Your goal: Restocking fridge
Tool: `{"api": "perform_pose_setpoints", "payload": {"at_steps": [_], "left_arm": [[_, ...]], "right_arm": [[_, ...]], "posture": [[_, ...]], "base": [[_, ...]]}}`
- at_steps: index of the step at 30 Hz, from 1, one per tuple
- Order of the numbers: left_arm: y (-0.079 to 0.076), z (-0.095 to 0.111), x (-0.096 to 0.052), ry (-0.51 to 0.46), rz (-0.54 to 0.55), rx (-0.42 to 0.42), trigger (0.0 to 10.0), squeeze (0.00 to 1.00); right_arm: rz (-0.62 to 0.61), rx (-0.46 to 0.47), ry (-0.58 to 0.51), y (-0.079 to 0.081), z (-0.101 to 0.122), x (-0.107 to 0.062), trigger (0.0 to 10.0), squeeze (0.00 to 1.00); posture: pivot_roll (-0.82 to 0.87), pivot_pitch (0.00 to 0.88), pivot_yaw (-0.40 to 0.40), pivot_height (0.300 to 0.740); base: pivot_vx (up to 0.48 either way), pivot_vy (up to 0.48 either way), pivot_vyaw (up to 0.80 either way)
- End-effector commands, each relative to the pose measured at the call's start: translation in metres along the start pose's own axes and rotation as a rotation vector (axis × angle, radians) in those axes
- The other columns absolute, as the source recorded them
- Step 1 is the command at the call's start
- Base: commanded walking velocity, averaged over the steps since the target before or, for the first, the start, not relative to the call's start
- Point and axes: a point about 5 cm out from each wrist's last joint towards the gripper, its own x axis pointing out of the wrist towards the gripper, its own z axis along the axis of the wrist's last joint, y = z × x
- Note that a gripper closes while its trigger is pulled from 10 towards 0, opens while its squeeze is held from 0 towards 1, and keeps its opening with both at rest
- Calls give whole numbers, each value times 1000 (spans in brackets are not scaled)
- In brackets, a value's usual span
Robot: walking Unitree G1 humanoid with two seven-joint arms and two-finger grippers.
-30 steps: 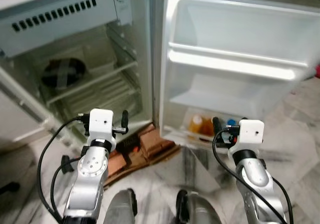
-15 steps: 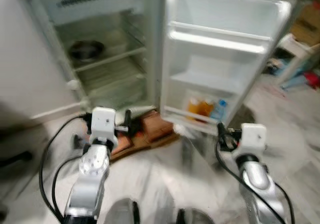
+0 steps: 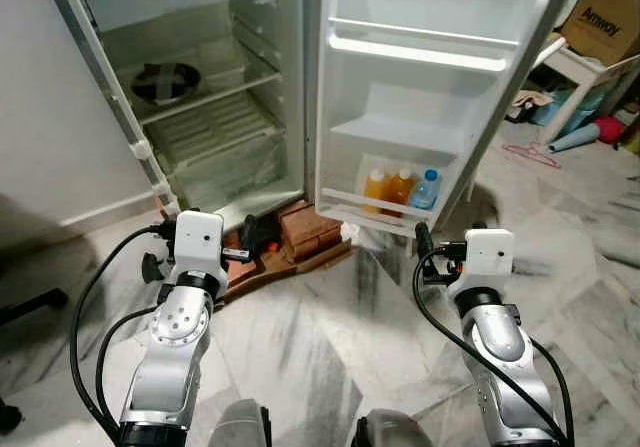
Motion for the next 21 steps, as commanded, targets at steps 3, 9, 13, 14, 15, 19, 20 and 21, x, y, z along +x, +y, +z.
{"api": "perform_pose_setpoints", "payload": {"at_steps": [3,9,13,14,15,19,20,21], "left_arm": [[-5,-1,0,-1,-19,-2,10000,0],[-6,-1,1,-2,-20,0,10000,0],[-6,-2,2,1,-12,0,10000,0],[-5,-3,3,6,-6,-3,10000,0],[-5,-7,4,20,1,-8,10000,0],[-6,-9,7,26,2,-14,10000,0],[-6,-9,7,26,2,-14,10000,0],[-6,-8,7,24,1,-14,10000,0]], "right_arm": [[-15,4,-3,-4,0,0,10000,0],[4,2,-19,-3,2,1,10000,0],[44,6,-57,2,7,1,10000,0],[49,11,-61,4,8,1,10000,0],[55,18,-62,6,8,2,10000,0],[68,21,-60,9,6,3,10000,0],[68,21,-60,9,6,3,10000,0],[67,21,-60,9,6,3,10000,0]], "posture": [[12,105,-2,740],[10,107,-2,740],[11,109,-11,740],[10,108,-13,740],[10,105,-16,740],[8,104,-20,740],[8,104,-20,740],[8,104,-20,740]], "base": [[0,-424,0],[0,-419,0],[275,-389,316],[315,-360,731],[319,-356,725],[319,-356,725],[319,-356,725],[319,-356,725]]}}
